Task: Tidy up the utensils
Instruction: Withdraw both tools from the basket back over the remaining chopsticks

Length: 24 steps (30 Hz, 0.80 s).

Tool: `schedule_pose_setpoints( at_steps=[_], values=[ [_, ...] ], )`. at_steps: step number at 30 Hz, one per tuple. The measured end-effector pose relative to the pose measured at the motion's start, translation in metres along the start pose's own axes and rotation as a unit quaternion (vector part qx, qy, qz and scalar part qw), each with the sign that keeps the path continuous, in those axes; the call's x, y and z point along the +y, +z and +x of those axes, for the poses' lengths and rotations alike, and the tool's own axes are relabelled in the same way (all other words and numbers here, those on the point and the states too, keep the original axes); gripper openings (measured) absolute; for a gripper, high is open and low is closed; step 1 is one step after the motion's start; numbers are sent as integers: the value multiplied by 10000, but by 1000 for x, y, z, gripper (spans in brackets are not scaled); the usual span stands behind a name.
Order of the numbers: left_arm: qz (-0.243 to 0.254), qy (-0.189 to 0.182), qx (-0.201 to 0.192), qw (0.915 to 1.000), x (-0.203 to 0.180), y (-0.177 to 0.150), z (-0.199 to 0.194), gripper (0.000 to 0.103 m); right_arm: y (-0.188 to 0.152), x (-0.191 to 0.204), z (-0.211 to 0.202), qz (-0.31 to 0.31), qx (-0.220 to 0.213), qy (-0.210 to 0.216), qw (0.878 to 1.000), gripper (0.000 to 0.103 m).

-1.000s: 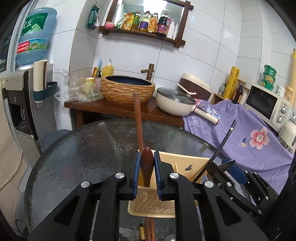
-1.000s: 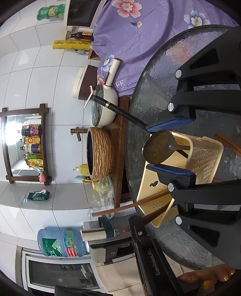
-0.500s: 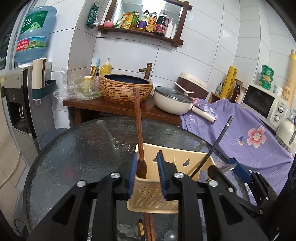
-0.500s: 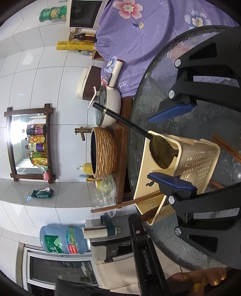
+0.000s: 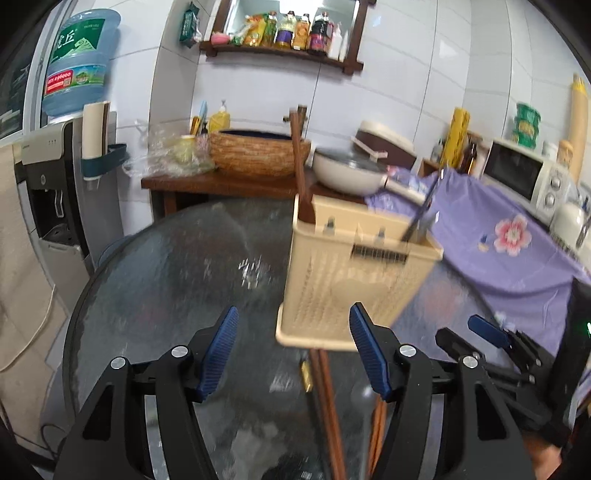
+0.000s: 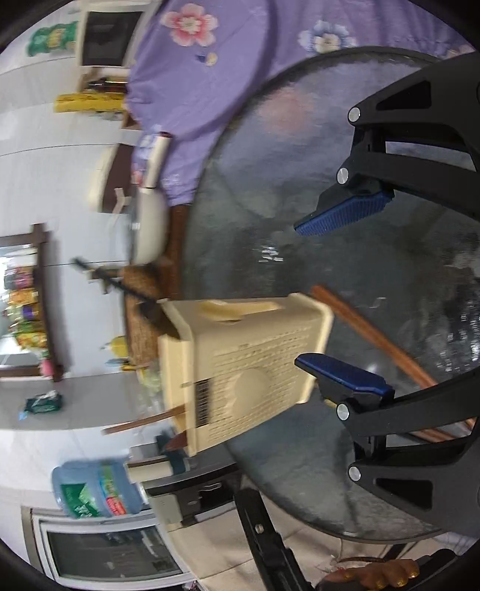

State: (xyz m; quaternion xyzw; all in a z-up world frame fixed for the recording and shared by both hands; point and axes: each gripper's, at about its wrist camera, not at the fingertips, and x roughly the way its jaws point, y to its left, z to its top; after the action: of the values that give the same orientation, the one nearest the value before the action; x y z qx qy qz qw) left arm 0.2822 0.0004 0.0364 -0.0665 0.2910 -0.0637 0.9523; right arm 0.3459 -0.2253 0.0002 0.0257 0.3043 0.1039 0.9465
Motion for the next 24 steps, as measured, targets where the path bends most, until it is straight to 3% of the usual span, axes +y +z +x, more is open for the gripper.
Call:
schedule_pose_setpoints(
  at_steps=[4,7,21,24],
  values=[
    [76,71,378,9992,4,-26,10,61,-18,-9,23,279,756,119,9967,66],
    [148,108,640,9978,6,-41,18,61,-30,-4,34,198,1037,145,9943,66],
    [1115,242,1138,9869,-19,-74,48,60,-30,10,69,-184,1272,-432,9908,66],
    [1144,299,1244,9852,-17,-78,53,60,-27,16,70,-680,1271,-668,9873,66]
  ],
)
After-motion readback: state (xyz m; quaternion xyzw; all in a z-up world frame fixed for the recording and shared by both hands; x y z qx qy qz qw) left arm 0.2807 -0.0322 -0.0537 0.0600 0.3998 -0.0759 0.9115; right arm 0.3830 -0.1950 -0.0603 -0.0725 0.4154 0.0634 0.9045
